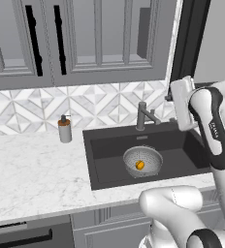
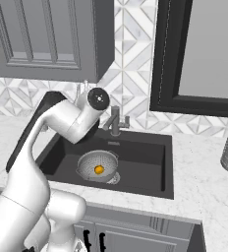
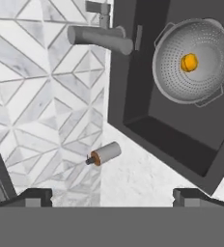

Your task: Put the colander in the sink, put the tangerine in the colander, and turn on the sink faucet and pour water over the colander.

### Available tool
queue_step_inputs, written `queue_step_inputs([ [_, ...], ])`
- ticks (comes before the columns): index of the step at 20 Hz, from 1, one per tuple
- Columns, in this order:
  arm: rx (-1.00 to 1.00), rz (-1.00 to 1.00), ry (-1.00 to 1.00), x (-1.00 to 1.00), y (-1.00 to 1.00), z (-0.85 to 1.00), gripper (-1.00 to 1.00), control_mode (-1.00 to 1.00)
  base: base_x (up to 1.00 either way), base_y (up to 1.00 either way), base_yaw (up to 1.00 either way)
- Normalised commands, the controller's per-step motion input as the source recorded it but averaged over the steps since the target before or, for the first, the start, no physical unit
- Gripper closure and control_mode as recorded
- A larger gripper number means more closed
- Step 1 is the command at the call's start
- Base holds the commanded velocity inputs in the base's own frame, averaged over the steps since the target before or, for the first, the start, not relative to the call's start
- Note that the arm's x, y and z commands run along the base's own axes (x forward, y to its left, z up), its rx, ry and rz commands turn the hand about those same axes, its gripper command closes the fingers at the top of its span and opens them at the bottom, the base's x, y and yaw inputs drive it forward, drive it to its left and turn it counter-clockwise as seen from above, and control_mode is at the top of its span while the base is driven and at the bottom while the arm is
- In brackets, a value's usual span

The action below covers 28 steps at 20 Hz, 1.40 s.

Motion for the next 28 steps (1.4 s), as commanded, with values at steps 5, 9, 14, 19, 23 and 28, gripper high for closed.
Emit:
queue_step_inputs([
  [5,-0.11,0.29,-0.22,0.03,-0.71,0.34,-1.0,-1.0,0.0,0.0,0.0],
  [9,-0.18,0.32,-0.29,0.05,-0.37,0.08,-1.0,-1.0,0.0,0.0,0.0],
  [14,-0.29,0.35,-0.31,0.08,0.0,-0.12,-1.0,-1.0,0.0,0.0,0.0],
  [19,-0.35,0.33,-0.28,0.17,0.0,-0.39,-1.0,-1.0,0.0,0.0,0.0],
  [23,-0.32,0.24,-0.23,0.1,-0.09,-0.29,-1.0,-1.0,0.0,0.0,0.0],
  [28,-0.16,0.13,-0.16,0.25,-0.19,-0.07,-1.0,-1.0,0.0,0.0,0.0],
])
